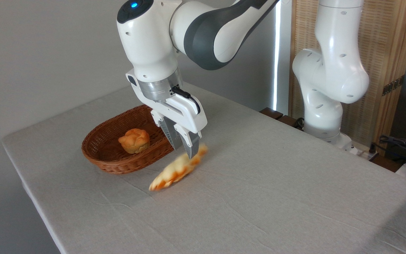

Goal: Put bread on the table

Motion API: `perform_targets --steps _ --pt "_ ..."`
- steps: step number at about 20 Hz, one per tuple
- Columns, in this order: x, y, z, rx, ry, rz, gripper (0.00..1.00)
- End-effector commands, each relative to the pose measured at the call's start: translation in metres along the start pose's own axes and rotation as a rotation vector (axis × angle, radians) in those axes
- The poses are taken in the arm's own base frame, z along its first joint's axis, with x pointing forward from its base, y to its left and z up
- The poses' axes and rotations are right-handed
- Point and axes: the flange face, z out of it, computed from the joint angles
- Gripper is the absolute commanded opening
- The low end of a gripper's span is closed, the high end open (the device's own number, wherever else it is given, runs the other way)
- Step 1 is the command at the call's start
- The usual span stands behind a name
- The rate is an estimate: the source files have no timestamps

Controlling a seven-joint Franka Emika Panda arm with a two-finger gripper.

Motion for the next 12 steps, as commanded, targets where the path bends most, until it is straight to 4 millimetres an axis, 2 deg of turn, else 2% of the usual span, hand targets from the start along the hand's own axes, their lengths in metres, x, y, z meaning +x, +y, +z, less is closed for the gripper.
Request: perform_targets --steps 1,4,6,10,12 --pt "0.001 -0.001 -0.003 0.013 0.002 0.021 1.0" --pt "0.002 0.001 -0.003 0.013 0.004 0.024 1.0" --pt "0.003 0.006 -0.014 0.025 0.022 0.033 1.0" --pt "0.005 0.019 -0.073 0.09 0.122 0.062 1.0" --pt "0.008 0.025 -0.089 0.139 0.138 0.084 1.0"
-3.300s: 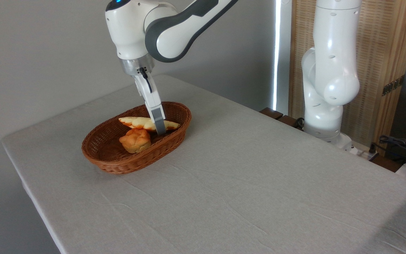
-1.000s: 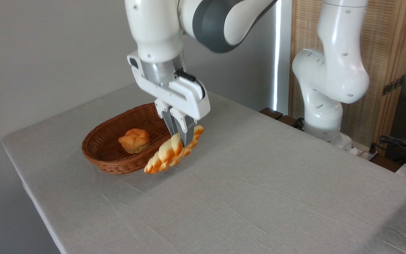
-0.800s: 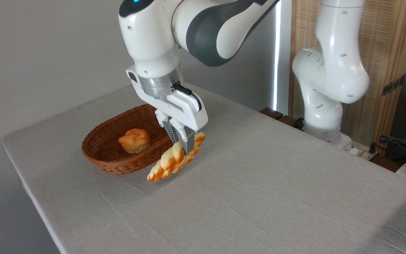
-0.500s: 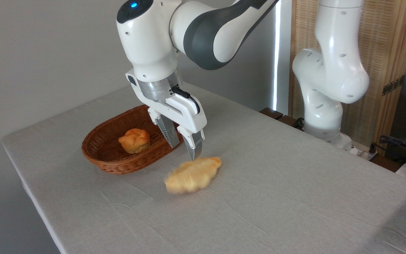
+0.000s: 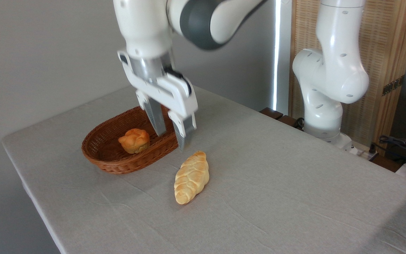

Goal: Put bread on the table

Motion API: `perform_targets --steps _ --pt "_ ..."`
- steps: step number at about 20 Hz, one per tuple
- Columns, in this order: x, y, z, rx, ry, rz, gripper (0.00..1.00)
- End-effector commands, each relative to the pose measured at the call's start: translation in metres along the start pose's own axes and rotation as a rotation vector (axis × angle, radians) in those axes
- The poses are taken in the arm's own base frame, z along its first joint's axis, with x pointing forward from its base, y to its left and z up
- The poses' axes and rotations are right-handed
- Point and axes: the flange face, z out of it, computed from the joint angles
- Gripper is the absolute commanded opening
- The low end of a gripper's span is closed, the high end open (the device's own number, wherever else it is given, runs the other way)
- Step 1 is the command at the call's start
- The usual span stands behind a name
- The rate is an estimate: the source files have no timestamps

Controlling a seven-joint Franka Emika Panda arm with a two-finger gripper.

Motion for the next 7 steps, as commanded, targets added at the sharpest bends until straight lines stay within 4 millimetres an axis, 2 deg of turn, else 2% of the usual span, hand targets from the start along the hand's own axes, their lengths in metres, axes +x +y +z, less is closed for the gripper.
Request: perform_targets --steps 1,3,7 --pt "0.0056 0.0059 -0.0353 0.12 0.028 0.064 1.0" --pt "0.0071 0.0014 -0.0394 0.175 0.036 0.074 1.0" --pt "0.0079 0.0004 -0.0384 0.18 0.034 0.075 1.0"
